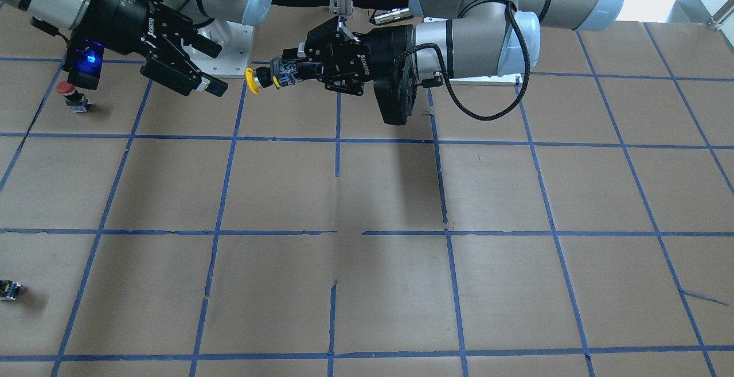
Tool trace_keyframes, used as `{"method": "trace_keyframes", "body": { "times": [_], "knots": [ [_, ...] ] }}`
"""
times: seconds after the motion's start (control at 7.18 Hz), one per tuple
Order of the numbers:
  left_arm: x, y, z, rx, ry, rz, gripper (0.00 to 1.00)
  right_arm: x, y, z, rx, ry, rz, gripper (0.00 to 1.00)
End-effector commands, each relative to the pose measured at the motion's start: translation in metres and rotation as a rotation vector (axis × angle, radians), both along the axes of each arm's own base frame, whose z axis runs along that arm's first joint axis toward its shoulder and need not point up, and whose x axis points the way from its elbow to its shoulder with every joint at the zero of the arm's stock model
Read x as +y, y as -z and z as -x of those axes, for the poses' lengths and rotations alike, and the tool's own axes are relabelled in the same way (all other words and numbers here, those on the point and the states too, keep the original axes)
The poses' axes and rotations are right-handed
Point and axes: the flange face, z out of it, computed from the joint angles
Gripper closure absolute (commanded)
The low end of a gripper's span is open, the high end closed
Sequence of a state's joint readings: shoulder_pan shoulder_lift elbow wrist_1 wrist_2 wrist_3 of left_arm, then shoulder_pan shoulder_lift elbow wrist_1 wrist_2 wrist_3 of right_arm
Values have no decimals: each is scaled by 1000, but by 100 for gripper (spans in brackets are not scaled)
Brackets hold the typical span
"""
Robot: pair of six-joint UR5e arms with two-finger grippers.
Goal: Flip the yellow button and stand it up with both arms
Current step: 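Lift the yellow button with the left gripper and carry it toward the right gripper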
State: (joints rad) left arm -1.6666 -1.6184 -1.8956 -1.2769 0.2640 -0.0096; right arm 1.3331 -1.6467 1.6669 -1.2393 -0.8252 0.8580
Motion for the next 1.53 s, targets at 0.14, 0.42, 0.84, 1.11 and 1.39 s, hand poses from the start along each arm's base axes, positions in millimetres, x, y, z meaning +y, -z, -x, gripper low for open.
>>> {"method": "trace_keyframes", "body": {
  "times": [0.14,0.42,0.84,1.11,1.39],
  "knots": [
    [4,-10,5,7,9,11,95,-1,3,-6,-72,32,-5,2],
    [5,-11,6,9,10,12,95,-1,10,-11,-153,65,-24,5],
    [6,-12,6,9,10,14,95,1,14,-12,-155,66,-34,7],
    [8,-16,6,5,8,16,95,2,14,-12,-156,61,-29,23],
    [10,-18,5,-1,6,11,95,2,11,-12,-159,57,-10,52]
  ]
}}
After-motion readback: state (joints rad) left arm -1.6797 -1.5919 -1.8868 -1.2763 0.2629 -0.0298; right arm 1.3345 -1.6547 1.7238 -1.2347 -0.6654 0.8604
